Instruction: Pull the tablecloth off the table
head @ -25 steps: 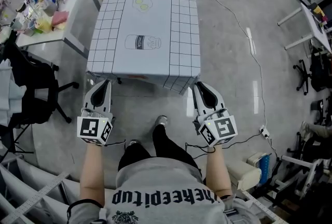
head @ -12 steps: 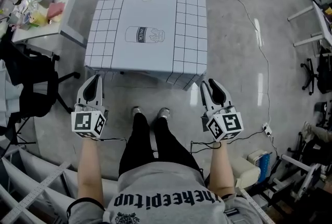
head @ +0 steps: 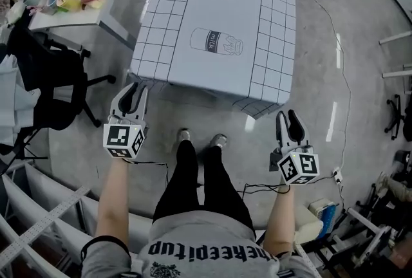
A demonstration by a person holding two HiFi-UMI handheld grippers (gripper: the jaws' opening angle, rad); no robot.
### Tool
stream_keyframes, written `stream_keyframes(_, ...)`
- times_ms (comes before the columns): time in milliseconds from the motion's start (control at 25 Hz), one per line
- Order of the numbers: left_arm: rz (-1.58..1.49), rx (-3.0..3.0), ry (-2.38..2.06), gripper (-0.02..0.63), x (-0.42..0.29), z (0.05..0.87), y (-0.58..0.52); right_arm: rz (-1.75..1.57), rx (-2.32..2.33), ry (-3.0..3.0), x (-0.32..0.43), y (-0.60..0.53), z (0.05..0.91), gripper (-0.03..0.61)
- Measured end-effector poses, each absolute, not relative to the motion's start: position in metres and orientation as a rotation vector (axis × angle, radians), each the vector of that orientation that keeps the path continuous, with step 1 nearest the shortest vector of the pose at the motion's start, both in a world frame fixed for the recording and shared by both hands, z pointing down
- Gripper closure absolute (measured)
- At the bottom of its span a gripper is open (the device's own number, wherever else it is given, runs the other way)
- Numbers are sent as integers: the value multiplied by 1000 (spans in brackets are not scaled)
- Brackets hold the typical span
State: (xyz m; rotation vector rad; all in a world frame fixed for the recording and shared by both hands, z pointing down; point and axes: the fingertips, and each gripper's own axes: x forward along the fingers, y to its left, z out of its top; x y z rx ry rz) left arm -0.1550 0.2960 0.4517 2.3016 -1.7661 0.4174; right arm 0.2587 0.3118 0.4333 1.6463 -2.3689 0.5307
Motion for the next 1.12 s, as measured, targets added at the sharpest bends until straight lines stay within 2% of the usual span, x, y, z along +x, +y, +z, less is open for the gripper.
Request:
stream_keyframes(320, 525, 2203, -1782, 462, -208, 509, 286, 601, 1694, -2304, 260, 305, 466, 394)
stream_keyframes(560, 593, 2157, -1753, 433, -230, 553, 283, 627, 1726, -2246, 268, 303, 494, 390)
stream_keyframes(1120, 668, 2056, -1774, 423, -267, 631, 272, 666, 1804, -2144, 298, 305, 556, 383)
